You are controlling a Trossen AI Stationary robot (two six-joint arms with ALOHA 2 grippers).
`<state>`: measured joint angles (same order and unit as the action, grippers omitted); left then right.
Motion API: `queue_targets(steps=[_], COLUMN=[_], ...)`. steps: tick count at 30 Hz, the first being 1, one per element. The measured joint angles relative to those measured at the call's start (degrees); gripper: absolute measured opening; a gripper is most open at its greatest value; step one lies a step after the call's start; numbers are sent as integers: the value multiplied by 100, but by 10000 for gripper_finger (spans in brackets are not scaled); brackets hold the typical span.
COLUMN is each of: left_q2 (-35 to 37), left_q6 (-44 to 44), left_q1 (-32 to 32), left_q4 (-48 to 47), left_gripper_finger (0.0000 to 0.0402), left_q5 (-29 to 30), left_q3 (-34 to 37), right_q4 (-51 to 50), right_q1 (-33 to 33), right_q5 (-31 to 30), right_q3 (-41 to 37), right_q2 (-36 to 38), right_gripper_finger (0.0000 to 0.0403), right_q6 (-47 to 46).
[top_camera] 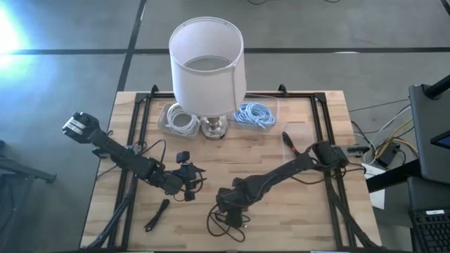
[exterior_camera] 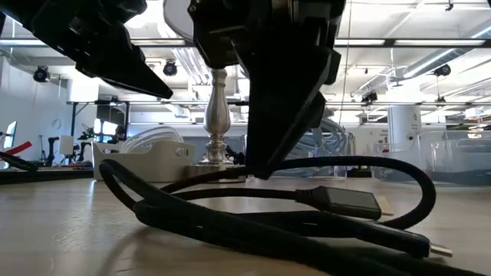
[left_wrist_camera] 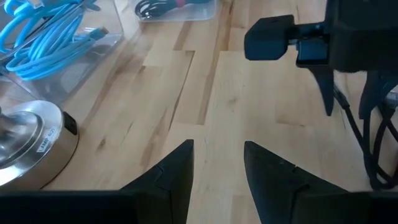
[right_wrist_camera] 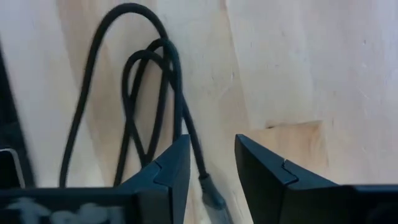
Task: Pick & Place USB Port
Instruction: Put the right black USB cable into the right transparent bin
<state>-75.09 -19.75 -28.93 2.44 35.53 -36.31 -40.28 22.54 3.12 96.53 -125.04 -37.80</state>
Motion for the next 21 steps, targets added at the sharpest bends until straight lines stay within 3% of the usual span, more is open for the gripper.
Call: queue_targets(steps=[13,21], left_q2=[0,-2], left_q6=[0,2], left_q1=[0,2], left_q4=[-36,-81], left_gripper_finger=[145,145], left_q5=[-18,-17], left_q3=[0,0], right_q4=[29,-259], right_q1=[84,77], right_q5=[477,274], right_q3=[-55,-33], right_q2=[-312,-108], right_gripper_finger=[100,85], right_q6=[170,353])
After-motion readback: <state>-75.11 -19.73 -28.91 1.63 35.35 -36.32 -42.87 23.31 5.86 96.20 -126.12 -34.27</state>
